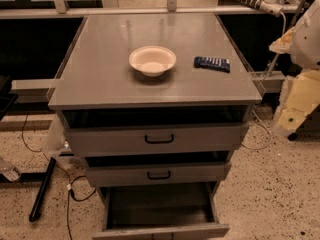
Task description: Close bottom drawer
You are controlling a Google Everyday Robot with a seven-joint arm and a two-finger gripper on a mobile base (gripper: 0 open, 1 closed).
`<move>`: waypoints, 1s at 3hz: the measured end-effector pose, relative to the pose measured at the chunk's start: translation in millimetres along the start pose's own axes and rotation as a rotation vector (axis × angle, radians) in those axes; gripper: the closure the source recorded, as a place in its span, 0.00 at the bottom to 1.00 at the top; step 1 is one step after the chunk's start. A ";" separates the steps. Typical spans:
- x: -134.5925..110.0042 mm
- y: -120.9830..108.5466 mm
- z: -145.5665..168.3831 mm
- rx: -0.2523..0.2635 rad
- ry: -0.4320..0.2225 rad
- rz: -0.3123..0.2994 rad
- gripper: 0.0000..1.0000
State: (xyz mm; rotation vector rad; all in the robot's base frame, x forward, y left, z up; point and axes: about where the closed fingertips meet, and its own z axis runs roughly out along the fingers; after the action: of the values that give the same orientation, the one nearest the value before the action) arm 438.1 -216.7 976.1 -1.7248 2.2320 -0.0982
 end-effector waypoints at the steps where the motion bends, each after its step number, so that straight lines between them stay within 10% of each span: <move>1: 0.0 0.0 0.0 0.000 0.000 0.000 0.00; 3: 16.7 30.9 39.0 0.002 0.010 -0.055 0.00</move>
Offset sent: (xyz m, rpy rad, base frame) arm -0.0141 -0.0018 -0.0501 -0.0327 0.0312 0.0438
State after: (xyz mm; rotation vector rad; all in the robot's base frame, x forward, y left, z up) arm 417.0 -218.8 928.2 -1.7887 2.1912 -0.1225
